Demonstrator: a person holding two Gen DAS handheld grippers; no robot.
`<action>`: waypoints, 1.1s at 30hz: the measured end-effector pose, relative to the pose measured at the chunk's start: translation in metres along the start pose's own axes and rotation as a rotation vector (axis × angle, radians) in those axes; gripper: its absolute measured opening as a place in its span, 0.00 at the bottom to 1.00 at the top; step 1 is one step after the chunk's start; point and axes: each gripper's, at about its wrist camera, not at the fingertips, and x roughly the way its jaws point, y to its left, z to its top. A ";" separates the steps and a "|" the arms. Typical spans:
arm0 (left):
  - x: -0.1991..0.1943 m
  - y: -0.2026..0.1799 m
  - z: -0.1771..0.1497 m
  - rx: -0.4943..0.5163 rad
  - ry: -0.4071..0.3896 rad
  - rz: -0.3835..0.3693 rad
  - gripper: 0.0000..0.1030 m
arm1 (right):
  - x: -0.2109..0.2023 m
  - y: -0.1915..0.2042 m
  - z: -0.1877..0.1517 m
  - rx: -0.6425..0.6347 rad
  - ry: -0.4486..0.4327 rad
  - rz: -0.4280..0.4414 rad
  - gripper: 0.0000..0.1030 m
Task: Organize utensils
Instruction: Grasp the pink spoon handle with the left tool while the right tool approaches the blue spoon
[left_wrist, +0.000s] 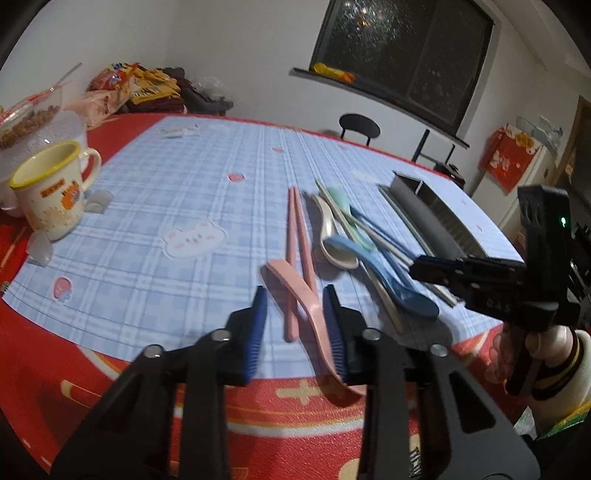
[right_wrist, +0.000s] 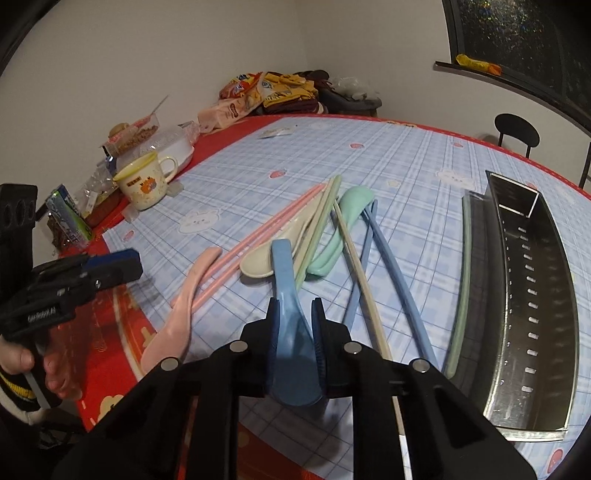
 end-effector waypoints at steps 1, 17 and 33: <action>0.001 0.000 -0.001 -0.004 0.003 -0.011 0.29 | 0.002 -0.001 -0.001 0.005 0.005 0.001 0.17; 0.020 -0.009 -0.016 -0.021 0.094 -0.055 0.29 | 0.024 -0.006 -0.008 0.020 0.089 0.015 0.17; 0.032 -0.017 -0.023 0.010 0.164 -0.079 0.29 | 0.024 -0.012 -0.010 0.061 0.099 0.072 0.22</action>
